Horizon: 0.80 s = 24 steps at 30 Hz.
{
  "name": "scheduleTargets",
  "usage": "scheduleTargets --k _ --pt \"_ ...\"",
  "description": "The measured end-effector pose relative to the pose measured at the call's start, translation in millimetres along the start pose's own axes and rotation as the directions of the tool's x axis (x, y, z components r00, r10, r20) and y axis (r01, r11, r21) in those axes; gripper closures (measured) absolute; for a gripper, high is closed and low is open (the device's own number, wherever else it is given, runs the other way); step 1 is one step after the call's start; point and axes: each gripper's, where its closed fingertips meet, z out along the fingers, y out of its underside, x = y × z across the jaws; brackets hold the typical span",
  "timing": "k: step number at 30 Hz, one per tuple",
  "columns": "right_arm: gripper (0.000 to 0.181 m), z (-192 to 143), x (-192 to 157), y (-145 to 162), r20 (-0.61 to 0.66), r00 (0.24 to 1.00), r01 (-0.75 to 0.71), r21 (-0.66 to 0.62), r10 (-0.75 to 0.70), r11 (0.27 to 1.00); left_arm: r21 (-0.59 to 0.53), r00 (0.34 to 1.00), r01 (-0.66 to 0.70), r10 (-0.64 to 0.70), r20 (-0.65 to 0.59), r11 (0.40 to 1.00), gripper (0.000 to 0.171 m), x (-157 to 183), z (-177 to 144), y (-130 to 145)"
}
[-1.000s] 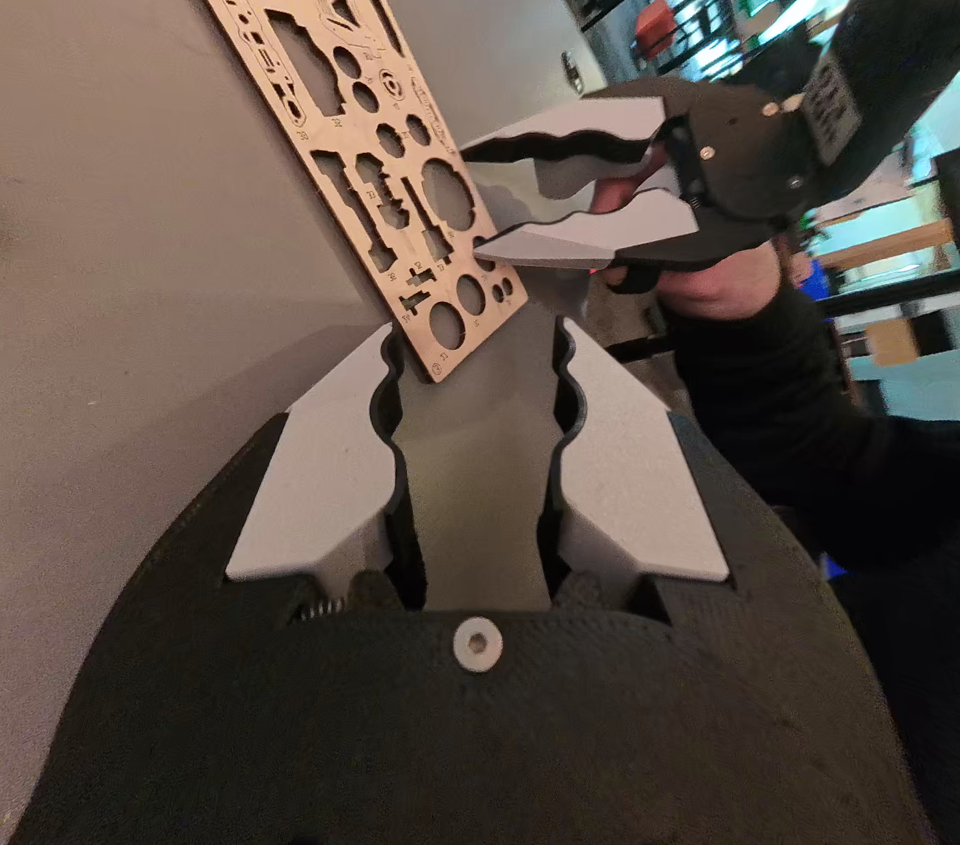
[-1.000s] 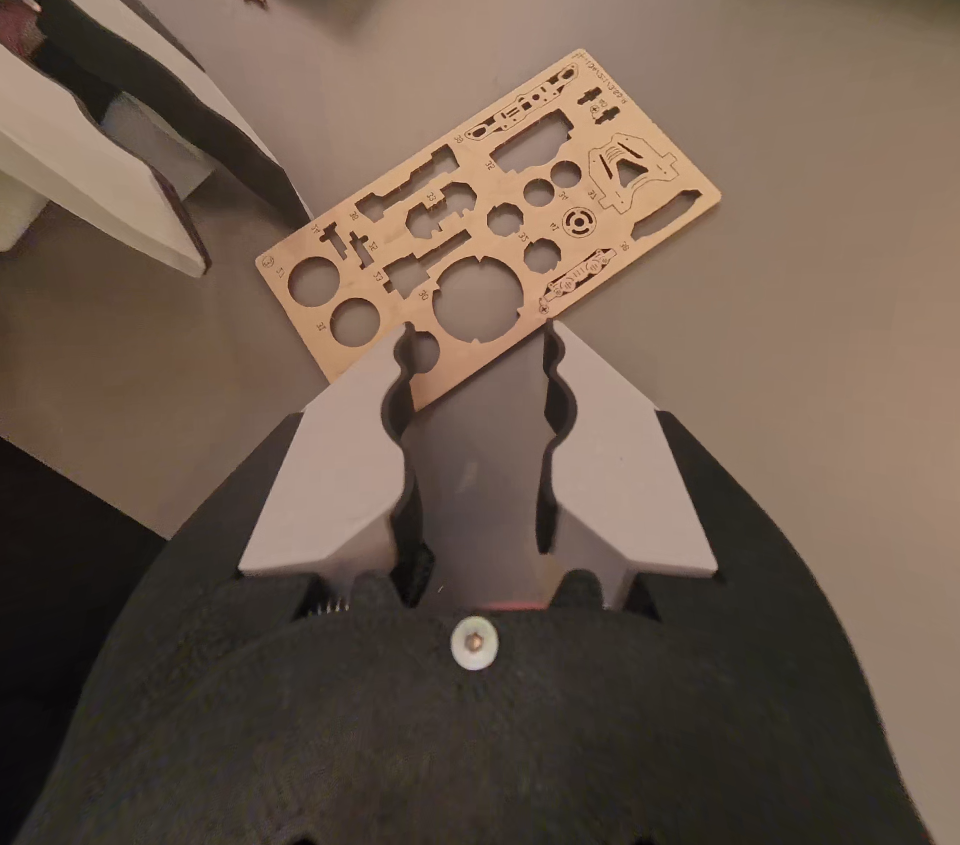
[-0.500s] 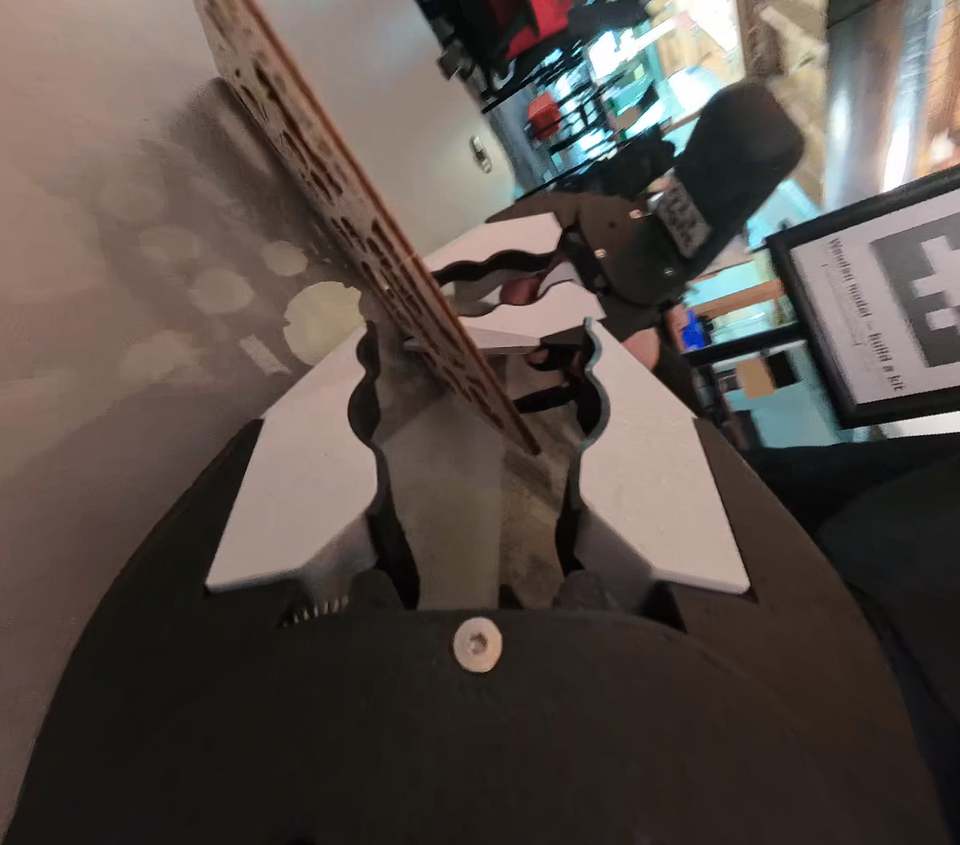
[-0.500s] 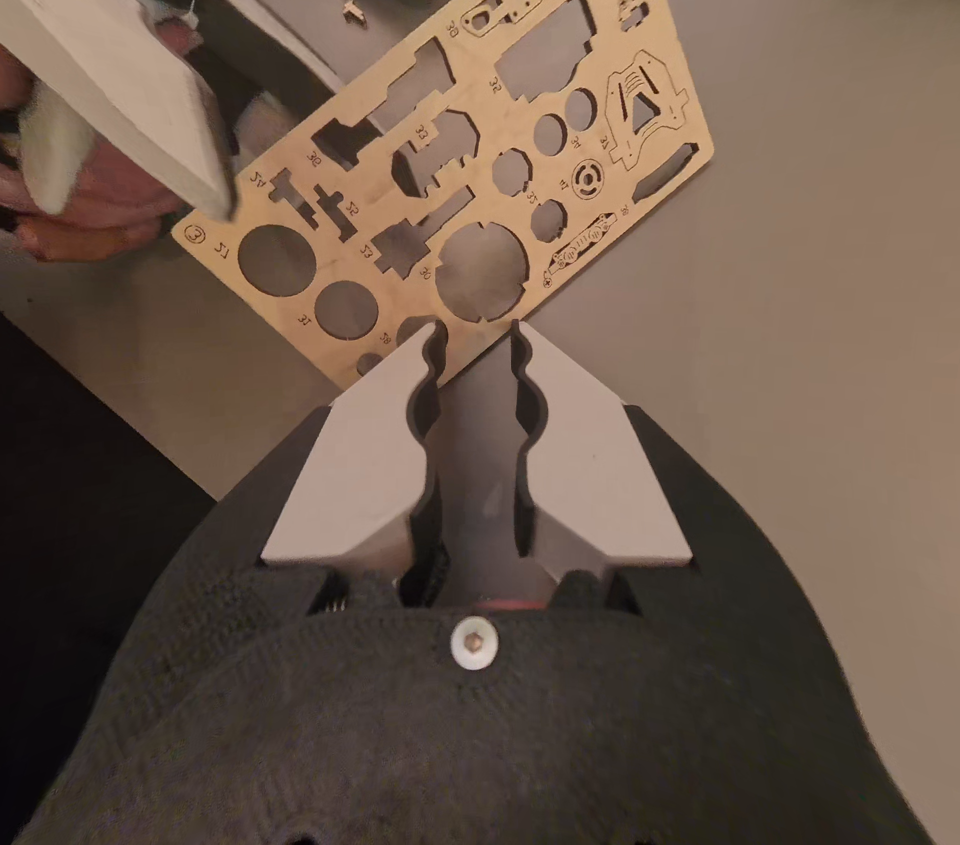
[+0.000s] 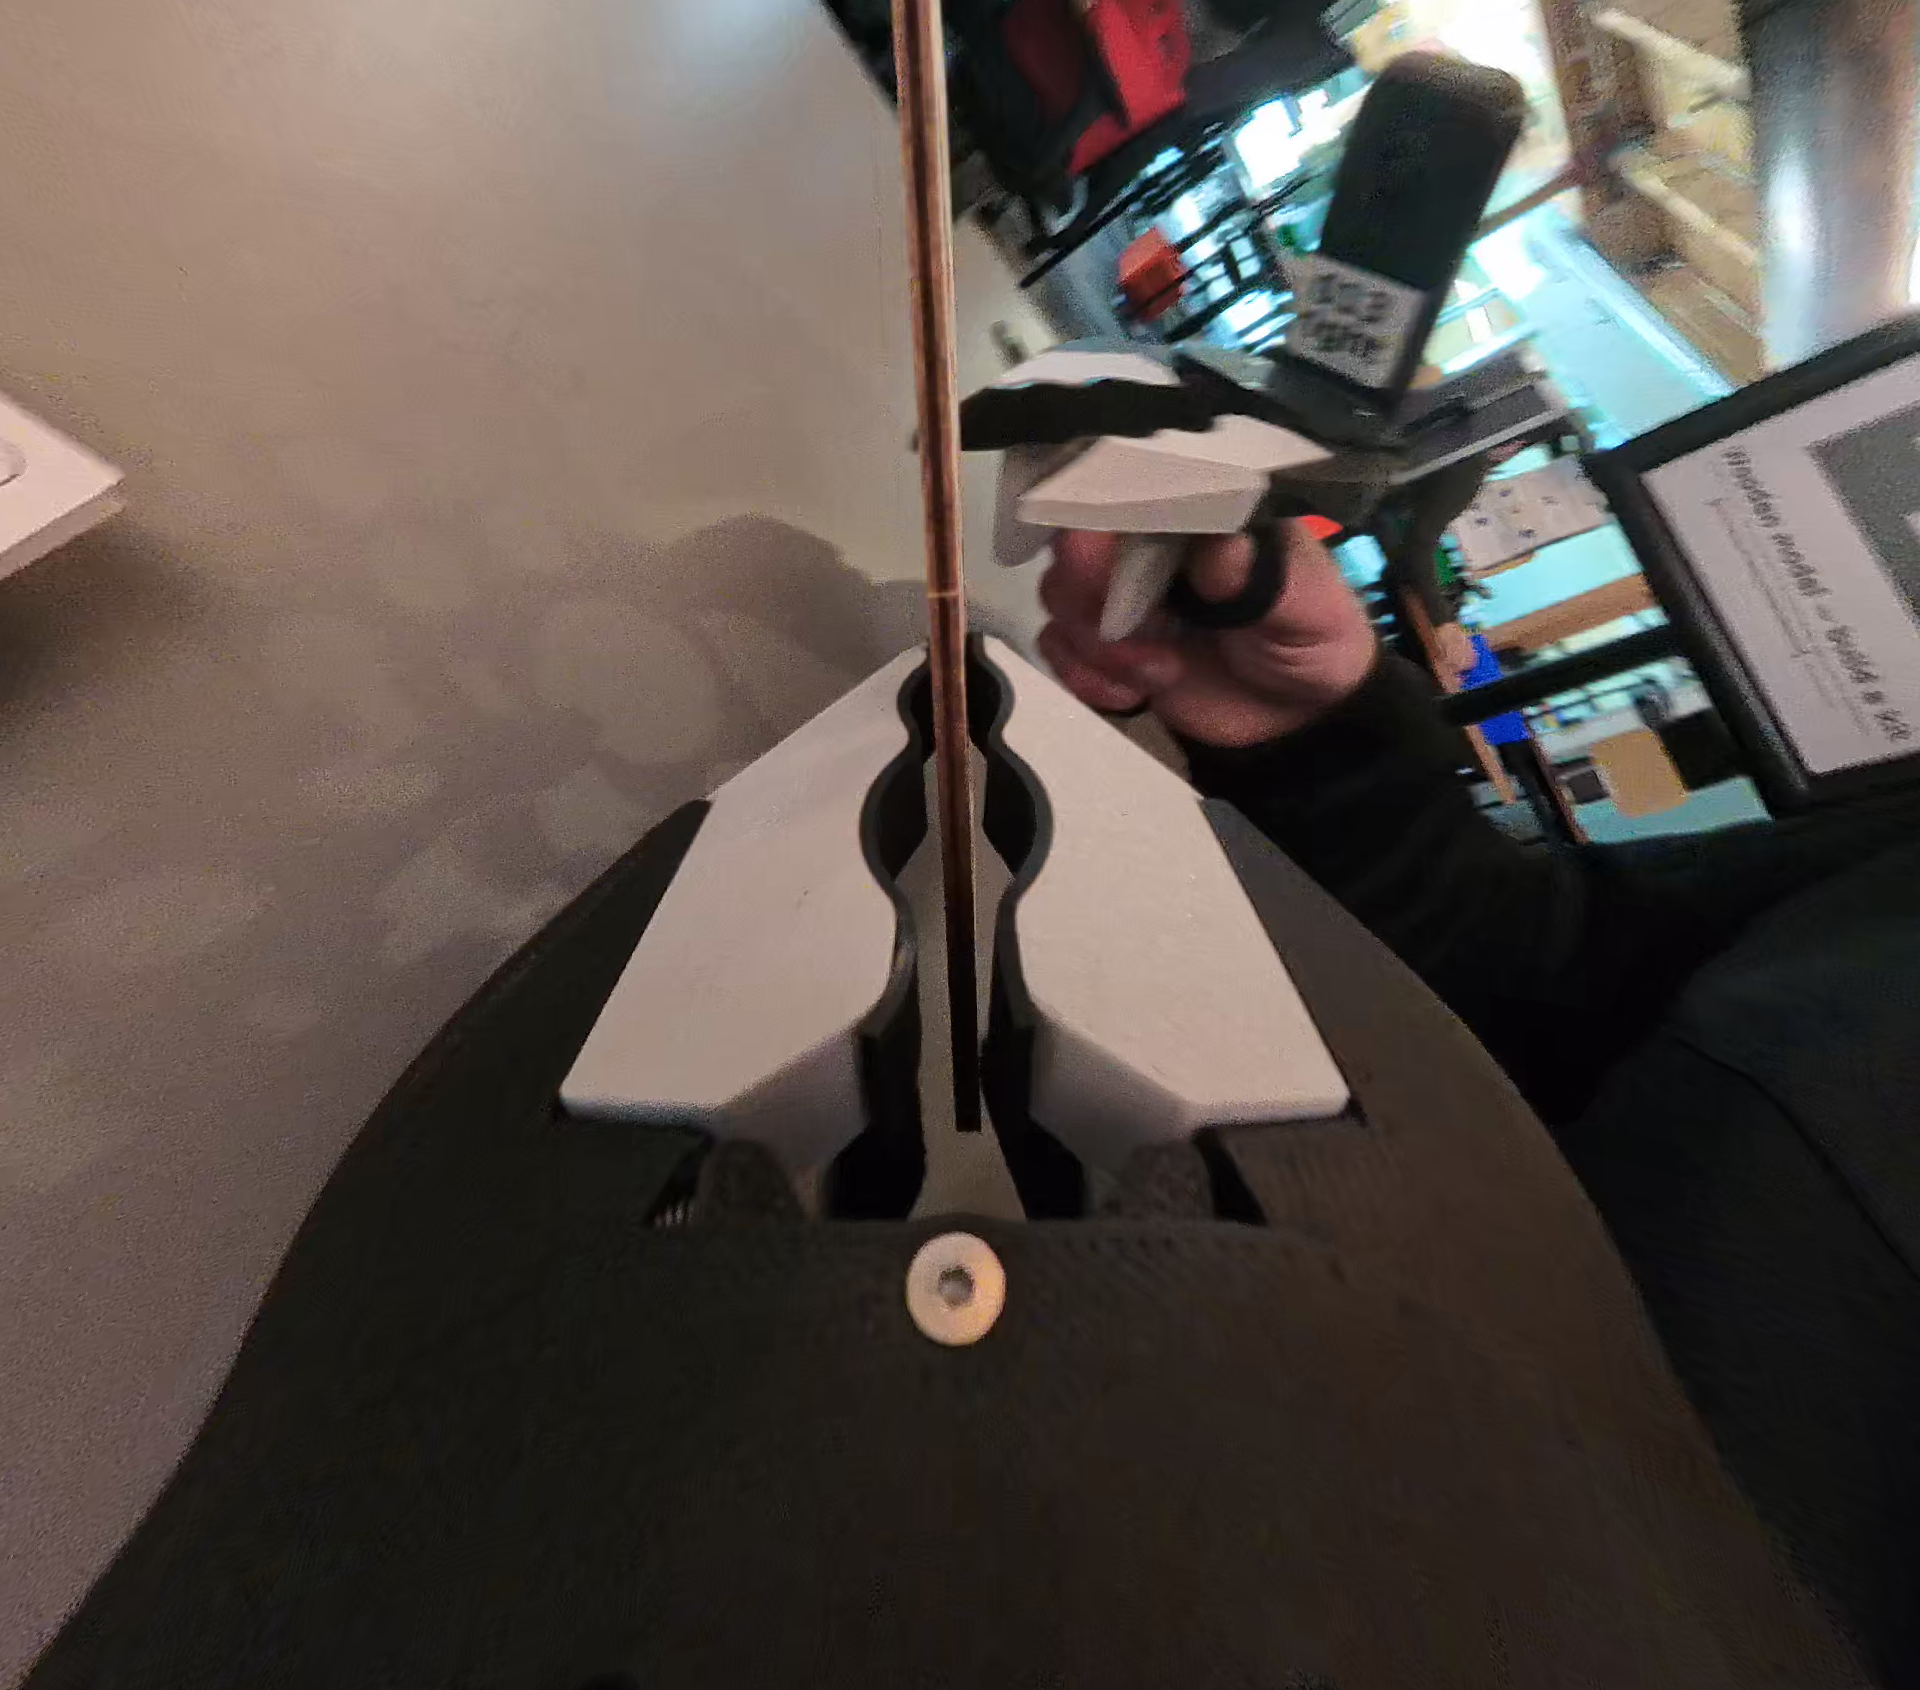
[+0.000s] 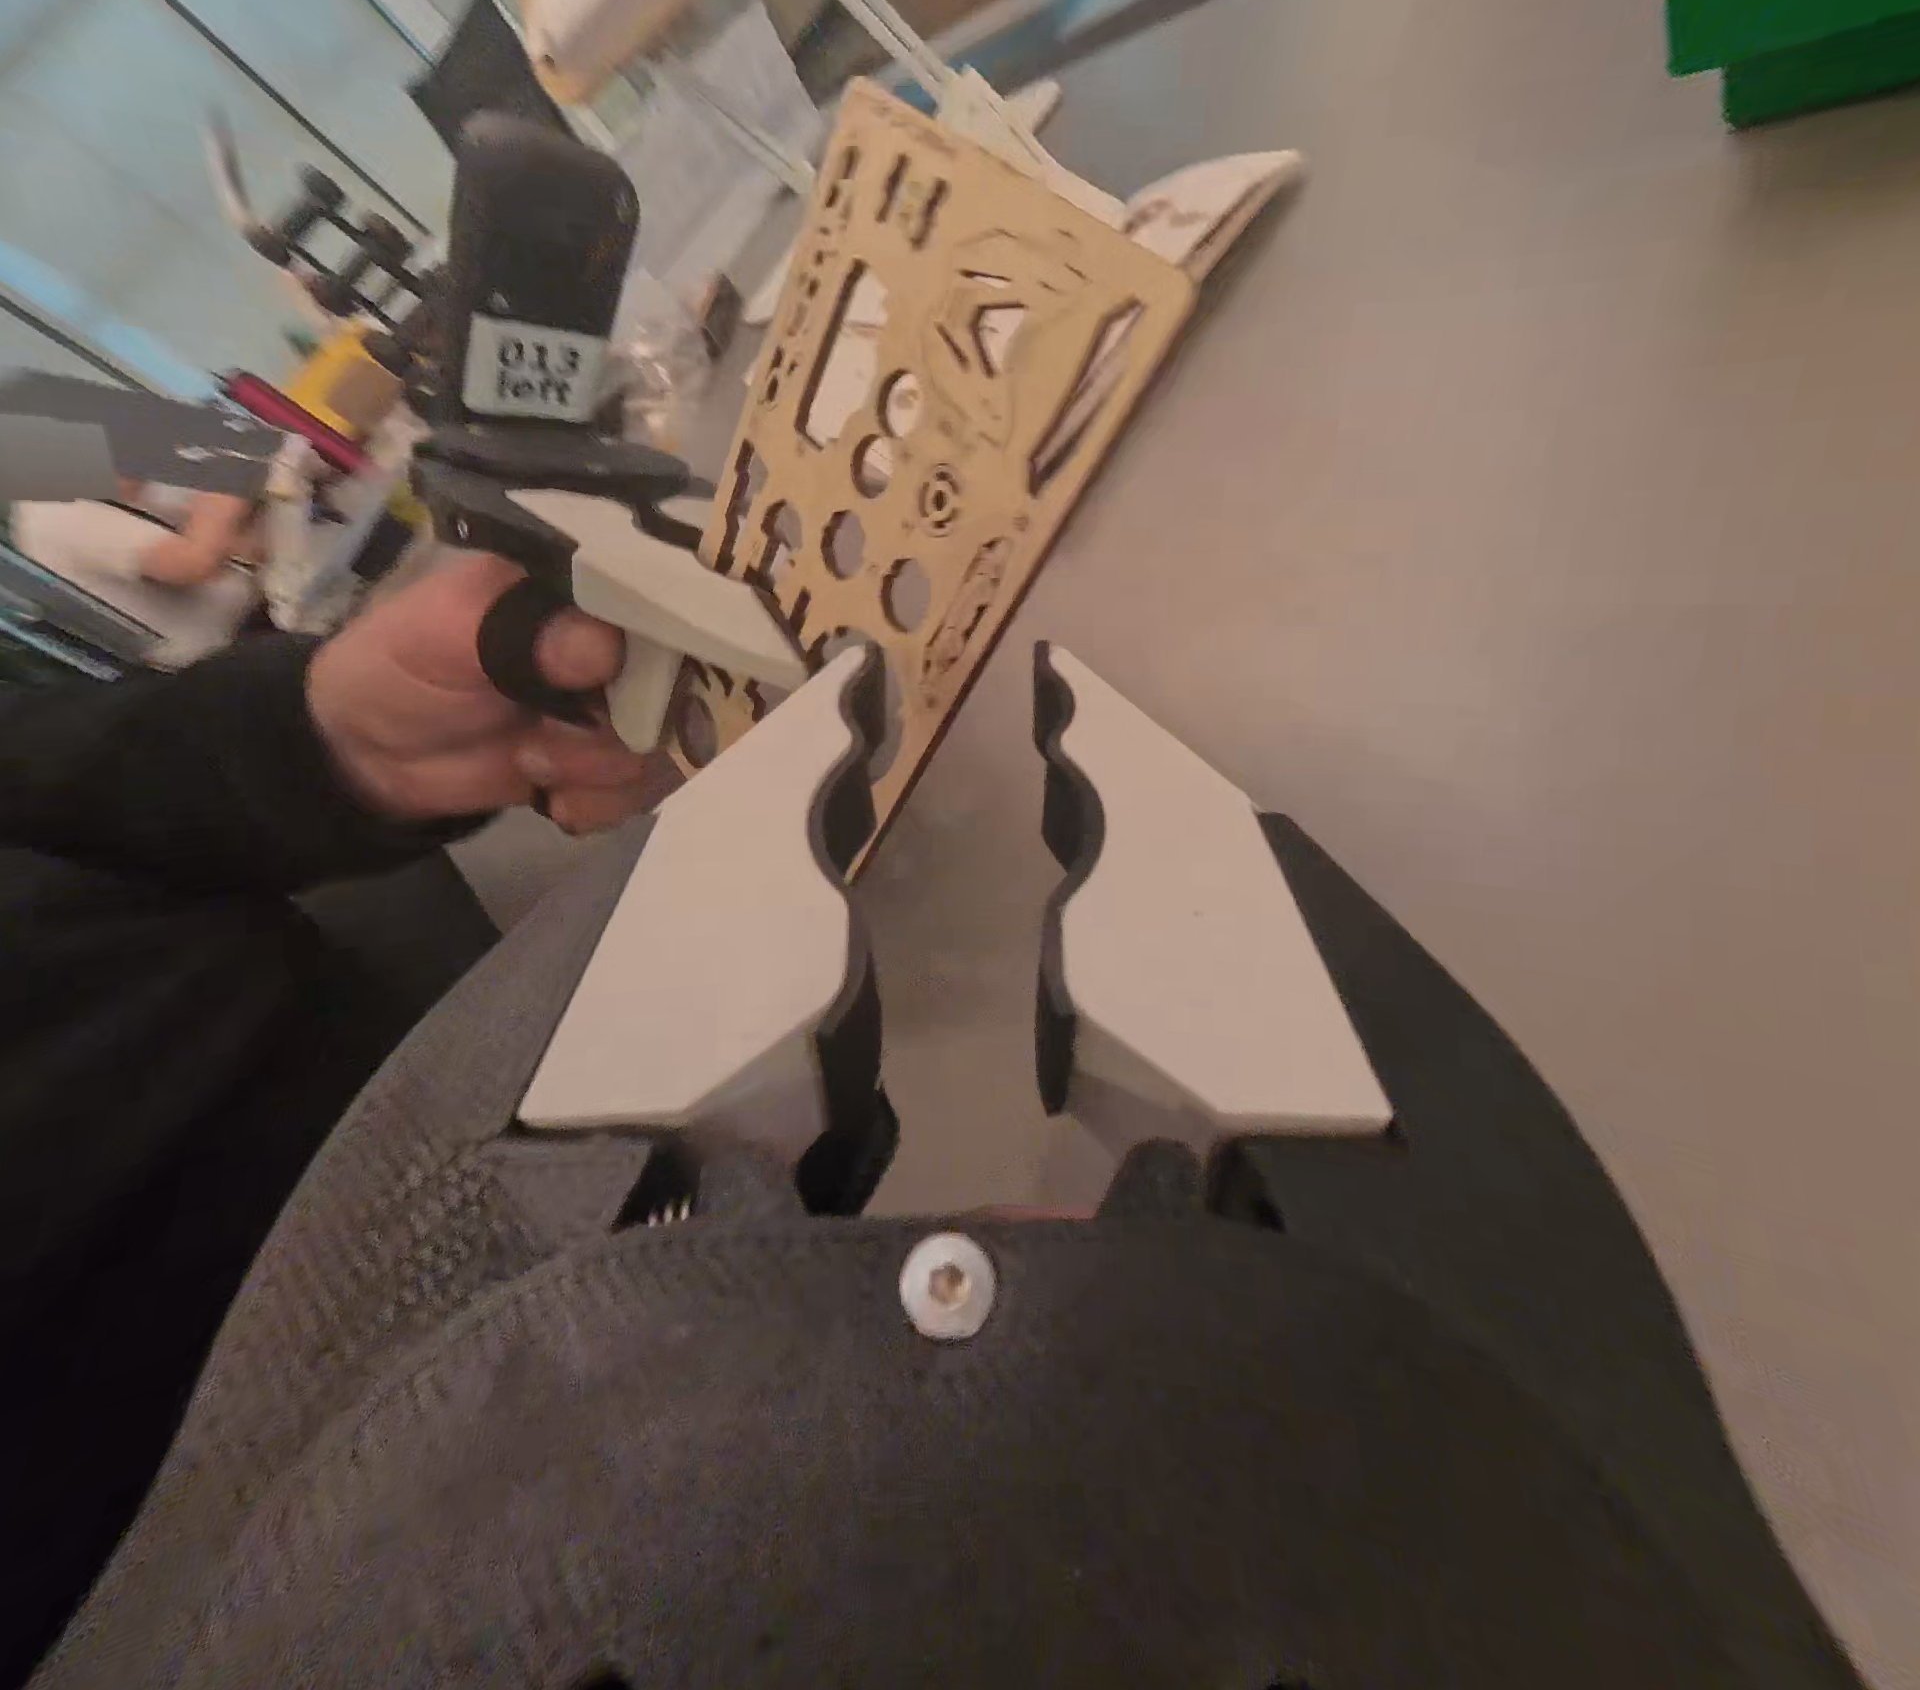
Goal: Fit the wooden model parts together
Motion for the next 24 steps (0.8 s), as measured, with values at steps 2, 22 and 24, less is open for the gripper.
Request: scheduleTargets --k 2,22,24 --pt "0.164 9.6 -7.5 -1.6 0.065 0.997 -0.041 0.010 0.040 0.999 0.018 1.000 0.004 -0.004 -0.014 1.000 0.171 4.9 -3.4 1.2" --pt "0.178 16.5 -18.9 -12.4 0.184 0.973 -0.160 0.097 0.141 0.982 0.104 0.994 -0.106 0.102 0.038 0.989 0.170 13.3 -19.7 4.3" --pt "0.177 18.3 -16.3 -11.3 0.137 0.983 -0.134 0.084 0.122 0.987 0.070 0.981 -0.177 0.170 0.098 0.982 0.169 9.5 -18.8 5.6"
